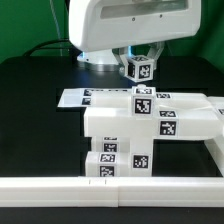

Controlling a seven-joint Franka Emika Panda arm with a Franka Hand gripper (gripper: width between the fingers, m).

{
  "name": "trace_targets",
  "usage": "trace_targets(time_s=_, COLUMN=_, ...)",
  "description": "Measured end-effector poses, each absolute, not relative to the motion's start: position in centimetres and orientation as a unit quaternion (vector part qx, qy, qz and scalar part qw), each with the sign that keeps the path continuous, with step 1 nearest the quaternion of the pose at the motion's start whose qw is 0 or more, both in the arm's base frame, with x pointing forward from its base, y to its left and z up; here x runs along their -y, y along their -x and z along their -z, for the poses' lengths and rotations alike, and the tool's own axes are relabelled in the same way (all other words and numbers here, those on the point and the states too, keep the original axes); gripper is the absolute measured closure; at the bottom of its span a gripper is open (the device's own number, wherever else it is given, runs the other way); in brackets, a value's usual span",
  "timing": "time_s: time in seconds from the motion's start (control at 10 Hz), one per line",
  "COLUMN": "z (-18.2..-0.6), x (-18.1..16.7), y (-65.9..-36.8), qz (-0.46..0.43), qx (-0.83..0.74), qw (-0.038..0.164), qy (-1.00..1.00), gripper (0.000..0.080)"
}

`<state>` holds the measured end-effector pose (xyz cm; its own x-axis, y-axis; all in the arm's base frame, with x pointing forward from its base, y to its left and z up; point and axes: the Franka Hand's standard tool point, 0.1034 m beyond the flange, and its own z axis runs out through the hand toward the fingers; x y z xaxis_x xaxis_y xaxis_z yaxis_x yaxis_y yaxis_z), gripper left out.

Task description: Assemble chair

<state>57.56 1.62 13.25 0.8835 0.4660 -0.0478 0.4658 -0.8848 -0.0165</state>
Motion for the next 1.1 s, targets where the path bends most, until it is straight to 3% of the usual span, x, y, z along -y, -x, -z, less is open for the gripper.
trace_targets(time_s=1.1, z=-11.9, x=-2.0, y=-57.9, qz=-0.031, qx=0.241, qw=0.000, qy=0.970, gripper=0.0517)
